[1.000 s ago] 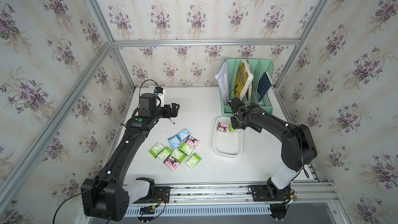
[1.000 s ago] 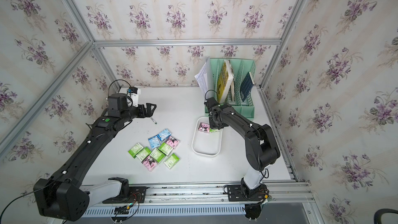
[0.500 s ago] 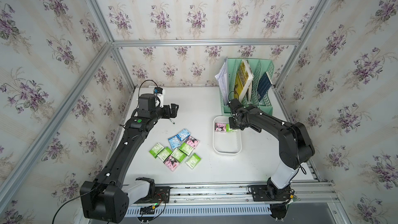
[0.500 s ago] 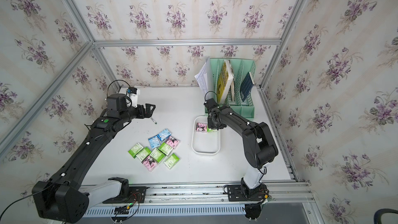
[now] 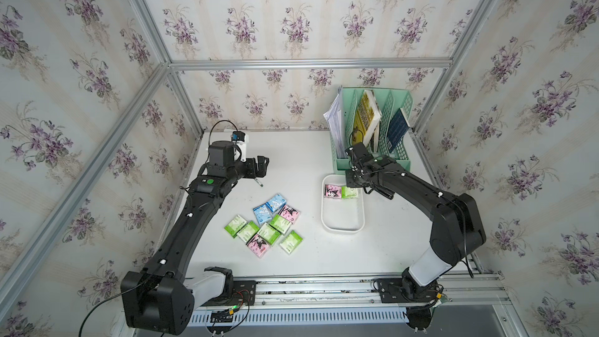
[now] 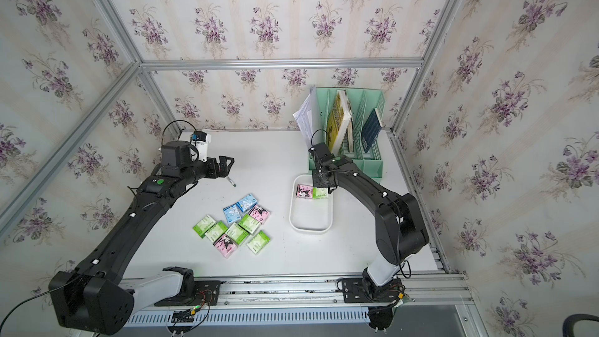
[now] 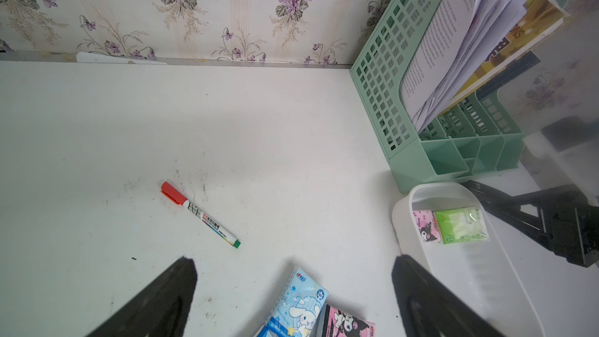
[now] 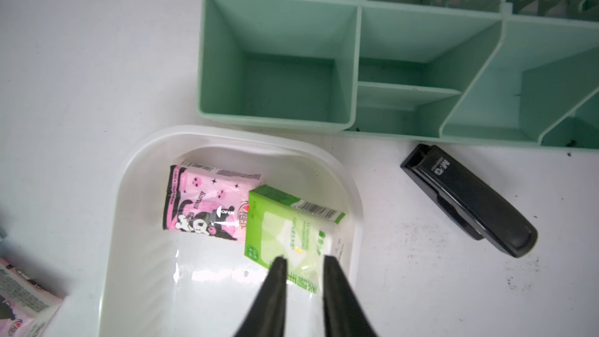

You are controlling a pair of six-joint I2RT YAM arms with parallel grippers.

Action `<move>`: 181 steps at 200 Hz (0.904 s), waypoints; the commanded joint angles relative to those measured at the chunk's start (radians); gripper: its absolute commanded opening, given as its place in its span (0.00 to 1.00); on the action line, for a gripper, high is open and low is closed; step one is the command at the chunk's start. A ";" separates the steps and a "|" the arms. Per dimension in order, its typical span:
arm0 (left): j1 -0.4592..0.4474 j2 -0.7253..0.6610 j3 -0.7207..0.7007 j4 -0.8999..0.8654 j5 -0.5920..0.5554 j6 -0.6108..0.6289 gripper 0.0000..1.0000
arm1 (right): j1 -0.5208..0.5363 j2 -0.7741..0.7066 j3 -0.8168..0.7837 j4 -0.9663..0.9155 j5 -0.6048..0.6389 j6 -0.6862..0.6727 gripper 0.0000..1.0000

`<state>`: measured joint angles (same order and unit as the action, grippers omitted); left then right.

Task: Put the pocket tissues into the storage box
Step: Place the pocket tissues in the storage box.

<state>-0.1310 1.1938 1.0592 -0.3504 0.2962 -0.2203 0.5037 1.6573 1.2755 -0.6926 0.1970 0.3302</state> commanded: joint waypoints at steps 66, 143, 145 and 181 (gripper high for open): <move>0.001 -0.002 0.013 -0.004 0.009 -0.019 0.99 | 0.003 0.093 -0.071 0.067 0.027 0.001 0.00; 0.001 0.001 0.028 -0.021 0.011 -0.018 0.99 | 0.001 0.184 -0.109 0.197 0.016 -0.014 0.00; 0.001 0.000 0.029 -0.022 0.010 -0.016 0.99 | 0.001 0.184 -0.109 0.201 0.014 -0.014 0.00; 0.001 -0.001 0.036 -0.027 0.011 -0.019 0.99 | 0.001 0.167 -0.095 0.209 0.007 -0.033 0.00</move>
<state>-0.1314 1.1965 1.0824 -0.3801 0.3031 -0.2390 0.5045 1.8305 1.1736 -0.5125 0.2264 0.3141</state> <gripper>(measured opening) 0.988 0.063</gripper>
